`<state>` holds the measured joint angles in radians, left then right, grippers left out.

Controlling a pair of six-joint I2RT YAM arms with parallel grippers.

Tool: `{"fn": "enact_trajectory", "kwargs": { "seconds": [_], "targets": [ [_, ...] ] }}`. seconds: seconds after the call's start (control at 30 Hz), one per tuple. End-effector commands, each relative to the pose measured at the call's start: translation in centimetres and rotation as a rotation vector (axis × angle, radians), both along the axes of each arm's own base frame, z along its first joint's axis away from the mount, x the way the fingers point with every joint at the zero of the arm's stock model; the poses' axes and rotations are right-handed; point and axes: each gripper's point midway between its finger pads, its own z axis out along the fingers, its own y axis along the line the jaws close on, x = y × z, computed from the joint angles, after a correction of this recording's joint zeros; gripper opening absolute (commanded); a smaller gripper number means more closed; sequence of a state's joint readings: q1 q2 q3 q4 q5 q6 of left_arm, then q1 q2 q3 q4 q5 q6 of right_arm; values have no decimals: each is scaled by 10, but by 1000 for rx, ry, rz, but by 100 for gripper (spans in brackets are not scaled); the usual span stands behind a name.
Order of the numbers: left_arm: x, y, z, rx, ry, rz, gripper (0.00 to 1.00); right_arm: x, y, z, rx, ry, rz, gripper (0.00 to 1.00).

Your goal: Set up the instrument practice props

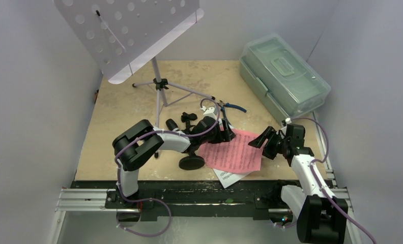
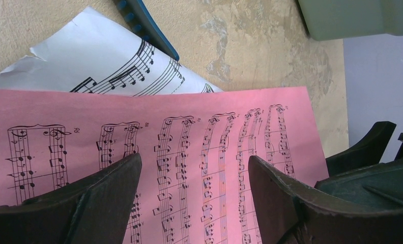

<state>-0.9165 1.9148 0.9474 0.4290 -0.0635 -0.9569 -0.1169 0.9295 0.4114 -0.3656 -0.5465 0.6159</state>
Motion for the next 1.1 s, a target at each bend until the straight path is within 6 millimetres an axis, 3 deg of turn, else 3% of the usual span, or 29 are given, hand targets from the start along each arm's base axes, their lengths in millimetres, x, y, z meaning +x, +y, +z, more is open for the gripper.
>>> {"fn": "enact_trajectory", "kwargs": {
  "seconds": [0.0, 0.1, 0.17, 0.2, 0.27, 0.3, 0.53, 0.7, 0.9, 0.97, 1.07],
  "targets": [
    [-22, 25, -52, 178, 98, -34, 78, -3, -10, -18, -35, 71, -89, 61],
    [-22, 19, -36, 165, 47, -77, 78, -1, -13, -21, -49, 73, -113, 51],
    [-20, 12, -15, 138, -7, -113, 78, 5, -16, -18, -70, 39, -127, 35],
    [-19, 8, 2, 112, -46, -130, 79, 9, -18, -13, -77, 10, -133, 22],
    [-17, 2, 32, 75, -118, -163, 79, 21, -18, 2, -72, -75, -135, 4],
    [-19, -2, 49, 52, -146, -198, 79, 27, -16, 16, -66, -131, -127, 0],
    [-52, -7, 174, -108, -344, -403, 80, 44, -21, 148, -198, -502, -27, 0],
    [-88, 9, 258, -151, -528, -597, 82, 40, 27, 228, -57, -765, 292, 0],
    [-113, 65, 341, 9, -755, -673, 85, 1, 94, 303, 82, -1021, 695, 0],
    [-111, 89, 362, 89, -814, -626, 88, -19, 113, 327, 145, -1062, 831, 0],
    [-107, 122, 393, 165, -874, -519, 92, -43, 133, 348, 224, -1088, 965, 0]
  ]
}}
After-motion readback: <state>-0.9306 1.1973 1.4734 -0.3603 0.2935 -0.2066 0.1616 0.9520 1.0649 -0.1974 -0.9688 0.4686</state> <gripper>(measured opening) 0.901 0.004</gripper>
